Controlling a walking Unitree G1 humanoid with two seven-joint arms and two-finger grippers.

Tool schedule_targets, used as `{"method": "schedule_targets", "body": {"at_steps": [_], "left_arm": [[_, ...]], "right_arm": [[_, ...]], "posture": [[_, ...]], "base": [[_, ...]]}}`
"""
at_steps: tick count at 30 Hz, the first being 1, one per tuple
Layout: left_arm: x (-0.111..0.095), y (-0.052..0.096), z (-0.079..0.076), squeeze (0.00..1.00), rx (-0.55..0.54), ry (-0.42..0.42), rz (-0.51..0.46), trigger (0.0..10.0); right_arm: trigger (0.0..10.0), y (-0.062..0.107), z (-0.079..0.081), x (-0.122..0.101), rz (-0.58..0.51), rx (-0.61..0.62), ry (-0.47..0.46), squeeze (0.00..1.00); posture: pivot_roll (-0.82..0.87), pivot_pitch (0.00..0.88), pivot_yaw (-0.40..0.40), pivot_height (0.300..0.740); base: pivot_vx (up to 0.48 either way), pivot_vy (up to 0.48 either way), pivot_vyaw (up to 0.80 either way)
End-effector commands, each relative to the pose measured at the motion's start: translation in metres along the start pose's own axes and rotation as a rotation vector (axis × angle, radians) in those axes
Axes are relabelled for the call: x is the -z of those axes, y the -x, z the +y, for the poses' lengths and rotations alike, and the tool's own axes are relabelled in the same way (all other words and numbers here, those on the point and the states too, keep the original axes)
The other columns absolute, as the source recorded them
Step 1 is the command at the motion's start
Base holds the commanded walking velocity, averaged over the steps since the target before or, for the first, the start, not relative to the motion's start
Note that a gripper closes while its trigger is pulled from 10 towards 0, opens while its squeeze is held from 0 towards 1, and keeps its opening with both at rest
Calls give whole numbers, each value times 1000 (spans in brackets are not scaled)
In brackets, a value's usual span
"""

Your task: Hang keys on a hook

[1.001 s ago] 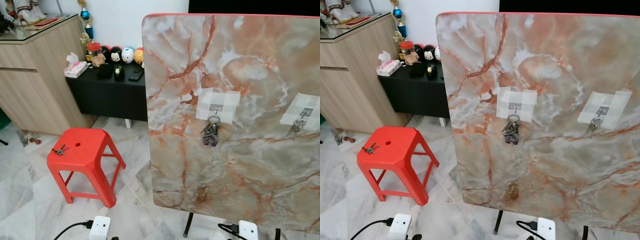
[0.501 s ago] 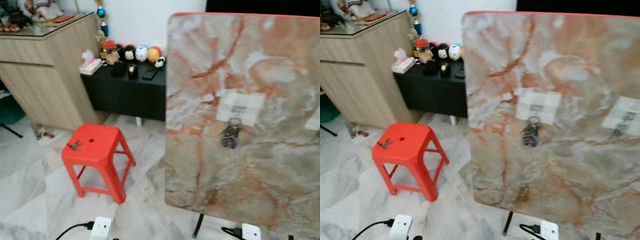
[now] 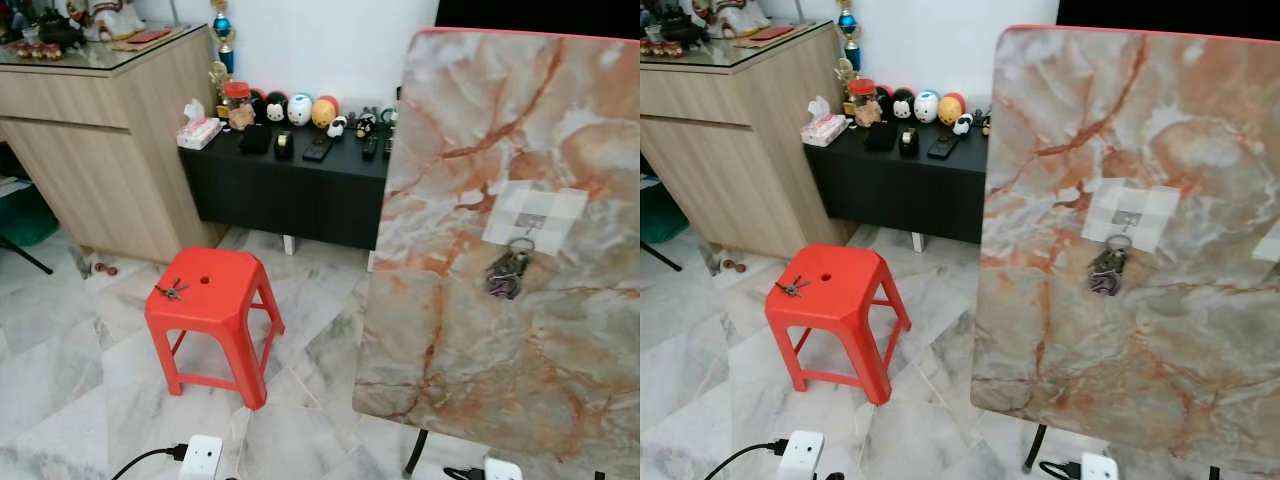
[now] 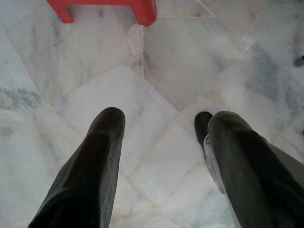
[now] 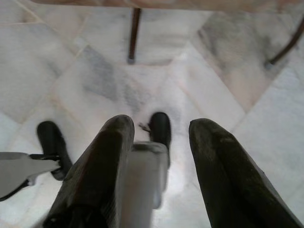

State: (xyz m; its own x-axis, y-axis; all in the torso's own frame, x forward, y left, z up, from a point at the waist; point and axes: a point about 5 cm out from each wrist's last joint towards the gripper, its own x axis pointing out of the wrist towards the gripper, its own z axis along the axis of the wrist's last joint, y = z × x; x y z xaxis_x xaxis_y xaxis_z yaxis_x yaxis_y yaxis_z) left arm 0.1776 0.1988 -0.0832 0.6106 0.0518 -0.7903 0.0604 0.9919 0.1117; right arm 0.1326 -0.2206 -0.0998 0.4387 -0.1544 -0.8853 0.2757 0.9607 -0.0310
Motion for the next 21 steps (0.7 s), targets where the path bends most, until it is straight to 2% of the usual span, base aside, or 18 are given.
{"method": "schedule_targets", "body": {"at_steps": [1,6,11,14,19,21], "left_arm": [[1,0,-1,0,1,-4,9,10000],[-6,-2,-1,0,3,-7,-7,10000],[-12,-3,-1,0,3,-1,-25,10000],[-13,-3,-2,0,2,5,-30,10000],[-14,-3,-2,0,1,7,-34,10000],[-14,-3,-1,0,1,5,-36,10000]], "right_arm": [[10000,1,-8,0,-6,8,-15,0],[10000,1,-12,-1,-10,16,-26,0],[10000,-2,13,-6,-10,-3,-6,0],[10000,-2,18,-6,-10,-5,-20,0],[10000,-2,16,-7,-16,1,-29,0],[10000,-1,3,-4,-10,18,-13,0]], "posture": [[-20,0,13,740],[-19,0,15,740],[-17,0,10,740],[-11,0,7,740],[-10,0,9,740],[-11,0,12,740]], "base": [[0,330,0],[0,332,0],[0,337,0],[0,480,0],[0,480,0],[0,480,0]]}}
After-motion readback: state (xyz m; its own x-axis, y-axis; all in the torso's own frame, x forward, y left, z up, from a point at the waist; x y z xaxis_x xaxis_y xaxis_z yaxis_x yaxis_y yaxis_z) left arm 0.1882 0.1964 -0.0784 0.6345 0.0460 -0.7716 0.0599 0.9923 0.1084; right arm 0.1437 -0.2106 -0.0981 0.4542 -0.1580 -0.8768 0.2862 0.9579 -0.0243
